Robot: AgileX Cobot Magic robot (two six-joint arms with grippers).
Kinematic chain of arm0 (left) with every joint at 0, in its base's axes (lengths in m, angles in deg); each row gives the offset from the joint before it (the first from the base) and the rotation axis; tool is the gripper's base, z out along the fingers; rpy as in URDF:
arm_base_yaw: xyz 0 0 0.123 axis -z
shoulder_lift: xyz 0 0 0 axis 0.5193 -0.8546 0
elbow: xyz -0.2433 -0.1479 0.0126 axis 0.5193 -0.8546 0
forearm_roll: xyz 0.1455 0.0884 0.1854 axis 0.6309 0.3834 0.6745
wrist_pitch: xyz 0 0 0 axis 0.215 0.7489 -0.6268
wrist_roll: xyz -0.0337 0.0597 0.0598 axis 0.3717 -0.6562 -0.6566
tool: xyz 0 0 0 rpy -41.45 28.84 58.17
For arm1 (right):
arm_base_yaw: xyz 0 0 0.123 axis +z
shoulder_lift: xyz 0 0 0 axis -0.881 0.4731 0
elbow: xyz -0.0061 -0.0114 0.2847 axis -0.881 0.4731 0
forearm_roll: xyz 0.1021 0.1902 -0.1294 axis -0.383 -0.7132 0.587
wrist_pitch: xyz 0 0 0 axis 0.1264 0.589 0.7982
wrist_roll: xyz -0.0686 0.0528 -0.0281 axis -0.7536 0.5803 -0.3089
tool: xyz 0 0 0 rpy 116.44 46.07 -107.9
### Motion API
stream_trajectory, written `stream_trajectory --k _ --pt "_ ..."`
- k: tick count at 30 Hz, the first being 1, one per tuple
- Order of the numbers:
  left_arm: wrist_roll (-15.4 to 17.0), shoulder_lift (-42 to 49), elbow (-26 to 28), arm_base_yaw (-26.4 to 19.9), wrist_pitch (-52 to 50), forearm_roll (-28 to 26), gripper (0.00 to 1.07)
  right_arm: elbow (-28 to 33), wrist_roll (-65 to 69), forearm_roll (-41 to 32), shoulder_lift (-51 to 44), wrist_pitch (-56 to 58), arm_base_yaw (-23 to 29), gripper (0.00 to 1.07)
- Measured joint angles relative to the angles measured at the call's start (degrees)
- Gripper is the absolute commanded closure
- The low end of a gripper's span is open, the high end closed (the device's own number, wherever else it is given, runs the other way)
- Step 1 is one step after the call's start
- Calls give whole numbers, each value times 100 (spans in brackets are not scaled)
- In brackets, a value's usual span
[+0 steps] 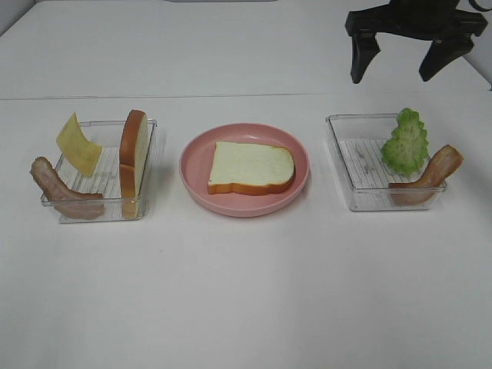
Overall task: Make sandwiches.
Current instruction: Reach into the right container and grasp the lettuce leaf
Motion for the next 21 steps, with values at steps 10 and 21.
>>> stream_trajectory --k 10,21 --pt "0 0 0 0 0 6 4 -11 -63 -115 413 57 -630 14" --pt "0 0 0 0 0 17 4 -963 -69 -74 1272 126 -630 14"
